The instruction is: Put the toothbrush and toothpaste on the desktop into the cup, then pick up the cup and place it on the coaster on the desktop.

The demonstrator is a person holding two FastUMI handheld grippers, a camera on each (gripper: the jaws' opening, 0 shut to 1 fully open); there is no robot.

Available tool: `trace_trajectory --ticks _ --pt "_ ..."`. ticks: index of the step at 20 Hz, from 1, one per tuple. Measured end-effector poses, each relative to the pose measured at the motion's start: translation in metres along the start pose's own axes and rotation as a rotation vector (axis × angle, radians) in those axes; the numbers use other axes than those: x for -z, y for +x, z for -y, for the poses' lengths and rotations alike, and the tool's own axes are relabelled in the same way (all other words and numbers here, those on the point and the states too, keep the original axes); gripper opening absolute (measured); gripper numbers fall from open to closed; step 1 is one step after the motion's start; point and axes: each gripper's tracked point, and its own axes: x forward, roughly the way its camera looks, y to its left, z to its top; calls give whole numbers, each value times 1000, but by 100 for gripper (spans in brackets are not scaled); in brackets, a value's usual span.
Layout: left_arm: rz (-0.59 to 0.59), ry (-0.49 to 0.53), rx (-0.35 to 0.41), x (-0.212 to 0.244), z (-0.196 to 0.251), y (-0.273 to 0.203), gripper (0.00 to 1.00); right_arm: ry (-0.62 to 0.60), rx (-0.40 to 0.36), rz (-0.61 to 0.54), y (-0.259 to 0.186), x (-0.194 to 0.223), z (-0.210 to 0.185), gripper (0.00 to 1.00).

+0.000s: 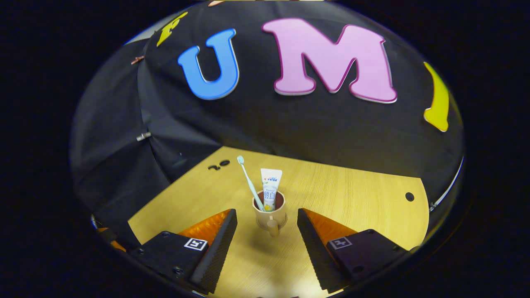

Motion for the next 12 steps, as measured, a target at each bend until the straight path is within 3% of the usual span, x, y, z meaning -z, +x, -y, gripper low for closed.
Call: trace_trajectory --ticks 3,7,12 --pt "46 50 53 -34 16 -4 73 12 -5 150 -65 -33 -7 94" --pt "110 108 106 -70 38 -13 73 -22 -3 247 -143 -44 -19 97" --pt "156 162 132 -86 58 -26 76 -46 0 347 -196 -54 -32 98"
